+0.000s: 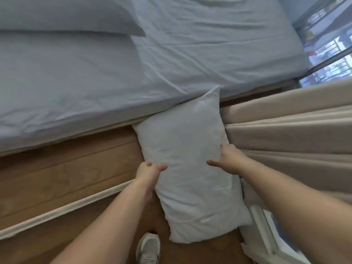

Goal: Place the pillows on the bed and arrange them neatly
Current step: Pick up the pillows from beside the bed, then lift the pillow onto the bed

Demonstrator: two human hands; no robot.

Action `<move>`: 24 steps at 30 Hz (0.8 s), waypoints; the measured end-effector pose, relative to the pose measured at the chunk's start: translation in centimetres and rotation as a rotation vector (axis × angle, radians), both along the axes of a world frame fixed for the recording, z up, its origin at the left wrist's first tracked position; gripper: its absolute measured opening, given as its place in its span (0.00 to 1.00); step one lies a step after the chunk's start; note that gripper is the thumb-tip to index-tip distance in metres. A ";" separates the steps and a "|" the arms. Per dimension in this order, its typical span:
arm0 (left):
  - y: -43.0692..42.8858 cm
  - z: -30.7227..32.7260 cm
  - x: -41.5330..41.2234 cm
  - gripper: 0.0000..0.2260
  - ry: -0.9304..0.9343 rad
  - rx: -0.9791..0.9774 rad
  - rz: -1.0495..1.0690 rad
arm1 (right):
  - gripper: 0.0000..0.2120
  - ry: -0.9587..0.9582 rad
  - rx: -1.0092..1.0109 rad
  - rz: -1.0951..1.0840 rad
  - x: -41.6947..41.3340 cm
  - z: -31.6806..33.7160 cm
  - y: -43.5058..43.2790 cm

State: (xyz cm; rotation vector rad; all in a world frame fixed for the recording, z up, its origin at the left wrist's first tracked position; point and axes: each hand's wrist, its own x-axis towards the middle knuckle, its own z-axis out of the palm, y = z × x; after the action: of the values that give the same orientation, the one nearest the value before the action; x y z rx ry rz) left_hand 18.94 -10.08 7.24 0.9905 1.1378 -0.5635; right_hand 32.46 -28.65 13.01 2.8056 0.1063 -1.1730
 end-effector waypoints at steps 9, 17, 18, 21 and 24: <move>-9.4 -19.6 4.1 0.65 0.227 0.293 -0.127 | 0.68 -0.144 0.108 -0.391 1.9 -18.5 -9.8; -9.6 -17.7 2.4 0.24 0.140 0.415 -0.030 | 0.22 -0.439 0.132 -0.374 0.4 -14.9 -7.9; -9.1 -15.7 2.1 0.22 0.149 0.402 -0.018 | 0.21 -0.454 0.125 -0.349 -0.1 -12.6 -7.4; -7.5 -8.0 0.5 0.20 0.143 0.343 0.028 | 0.15 -0.480 0.164 -0.312 -1.3 -3.6 -5.7; -4.7 2.1 0.3 0.20 0.087 0.274 0.108 | 0.10 -0.525 0.241 -0.333 -1.4 7.7 -2.8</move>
State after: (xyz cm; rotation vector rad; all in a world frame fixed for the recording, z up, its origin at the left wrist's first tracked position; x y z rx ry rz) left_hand 19.26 -14.78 9.29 1.1391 1.3627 -0.3726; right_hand 31.10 -31.48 20.73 3.3324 -0.2876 -0.4434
